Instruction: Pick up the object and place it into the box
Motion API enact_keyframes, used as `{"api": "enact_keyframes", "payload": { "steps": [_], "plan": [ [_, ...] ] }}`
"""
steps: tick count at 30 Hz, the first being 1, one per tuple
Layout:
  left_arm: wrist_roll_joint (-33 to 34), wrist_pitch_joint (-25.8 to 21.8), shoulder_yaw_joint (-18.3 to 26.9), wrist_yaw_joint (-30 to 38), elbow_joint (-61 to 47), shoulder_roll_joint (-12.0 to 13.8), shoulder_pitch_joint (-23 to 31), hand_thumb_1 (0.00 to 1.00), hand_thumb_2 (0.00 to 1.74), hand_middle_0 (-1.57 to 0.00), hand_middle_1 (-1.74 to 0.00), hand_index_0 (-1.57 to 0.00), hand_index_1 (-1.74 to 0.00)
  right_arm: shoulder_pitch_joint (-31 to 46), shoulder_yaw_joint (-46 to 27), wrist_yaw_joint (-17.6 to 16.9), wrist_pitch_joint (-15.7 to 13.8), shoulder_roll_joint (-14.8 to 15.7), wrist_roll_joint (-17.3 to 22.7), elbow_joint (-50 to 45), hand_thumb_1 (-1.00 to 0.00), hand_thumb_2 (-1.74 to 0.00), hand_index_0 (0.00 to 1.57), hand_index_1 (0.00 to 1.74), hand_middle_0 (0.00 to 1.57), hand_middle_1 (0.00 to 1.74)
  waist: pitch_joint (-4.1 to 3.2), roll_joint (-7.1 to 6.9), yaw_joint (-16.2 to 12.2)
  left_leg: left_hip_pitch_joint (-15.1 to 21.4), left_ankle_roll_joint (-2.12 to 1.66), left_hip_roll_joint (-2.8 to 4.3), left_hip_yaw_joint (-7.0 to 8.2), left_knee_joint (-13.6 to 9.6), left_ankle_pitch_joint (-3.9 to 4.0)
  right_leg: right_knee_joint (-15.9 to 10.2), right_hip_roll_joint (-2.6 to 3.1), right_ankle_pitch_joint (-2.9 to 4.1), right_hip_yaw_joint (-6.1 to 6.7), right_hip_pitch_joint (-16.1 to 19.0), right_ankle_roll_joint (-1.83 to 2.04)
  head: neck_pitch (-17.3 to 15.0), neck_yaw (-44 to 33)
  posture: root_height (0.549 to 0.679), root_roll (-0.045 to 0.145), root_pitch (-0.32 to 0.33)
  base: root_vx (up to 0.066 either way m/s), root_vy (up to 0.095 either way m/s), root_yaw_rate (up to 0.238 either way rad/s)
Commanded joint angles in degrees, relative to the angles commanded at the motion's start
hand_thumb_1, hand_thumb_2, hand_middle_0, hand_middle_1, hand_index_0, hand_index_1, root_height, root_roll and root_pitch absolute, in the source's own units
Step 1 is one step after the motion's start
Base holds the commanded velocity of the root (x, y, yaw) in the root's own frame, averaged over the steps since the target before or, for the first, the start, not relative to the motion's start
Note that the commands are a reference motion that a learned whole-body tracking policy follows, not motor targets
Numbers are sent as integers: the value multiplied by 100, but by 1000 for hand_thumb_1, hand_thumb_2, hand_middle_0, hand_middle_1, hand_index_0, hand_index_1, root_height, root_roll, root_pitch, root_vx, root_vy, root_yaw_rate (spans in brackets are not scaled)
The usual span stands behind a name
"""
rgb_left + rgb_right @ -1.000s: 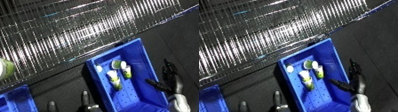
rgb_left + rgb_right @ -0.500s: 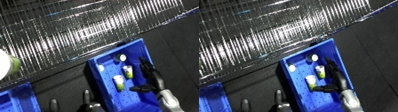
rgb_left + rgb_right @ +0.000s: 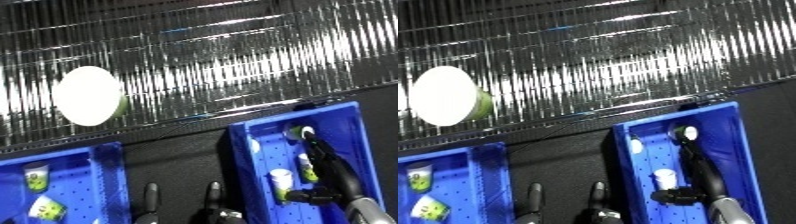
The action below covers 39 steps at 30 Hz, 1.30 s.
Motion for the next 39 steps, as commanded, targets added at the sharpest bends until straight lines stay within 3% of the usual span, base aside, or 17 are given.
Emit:
{"api": "enact_keyframes", "payload": {
  "steps": [6, 14, 18, 28, 33, 39],
  "plan": [
    [100, -53, -28, -116, 68, 93, -43, 0, 0, 0, 0, 0, 0, 9, 235, -225, 55, 112, -90, -102, 0, 0, 0, 0, 0, 0, 0, -47, 112, -103, 27, -43, -48, 151, -39, -45, -27, 22, -55, 8, 6, 326, -993, 643, 68, 66, 9, -50, 140],
    [106, -217, 17, -225, 183, 151, -14, 0, 0, 0, 0, 0, 0, 49, 445, -340, 6, 263, -64, -67, 0, 0, 0, 0, 0, 0, 0, -126, 240, -248, 83, -46, -76, 366, -116, 153, -54, -78, -132, -53, -12, 725, -1939, 639, 57, 64, 13, -18, 21],
    [61, -360, 43, -244, 164, 182, -14, 0, 0, 0, 0, 0, 0, 89, 495, -331, -30, 334, -17, 3, 0, 0, 0, 0, 0, 0, 0, -182, 282, -284, 90, -26, -88, 409, -143, 187, -63, -96, -165, -58, -8, 819, -2199, 638, 52, 64, 13, -12, 14],
    [640, -1045, -289, -127, -803, 403, -67, 0, 0, 0, 0, 0, 0, 169, 480, -177, -34, 441, 247, 430, 0, 0, 0, 0, 0, 0, 0, -258, 433, -363, 91, -7, -168, 412, -186, 201, -75, -75, -259, -65, 45, 791, -1971, 637, 36, 70, 7, -10, 42],
    [625, -1468, -581, -103, -1994, 618, -71, 0, 0, 0, 0, 0, 0, 271, 388, -131, -9, 390, 391, 602, 0, 0, 0, 0, 0, 0, 0, -223, 538, -402, 96, -56, -217, 399, -213, 170, -108, -30, -314, -67, 85, 680, -1603, 638, 33, 75, 0, -8, 81],
    [229, -1541, -621, -95, -3821, 1072, -13, 0, 0, 0, 0, 0, 0, 503, 189, 17, -145, 332, 621, 841, 0, 0, 0, 0, 0, 0, 0, -195, 702, -424, 105, -145, -302, 351, -231, 108, -166, 22, -418, -30, 121, 543, -1113, 640, 33, 79, 11, -32, 148]
  ]
}}
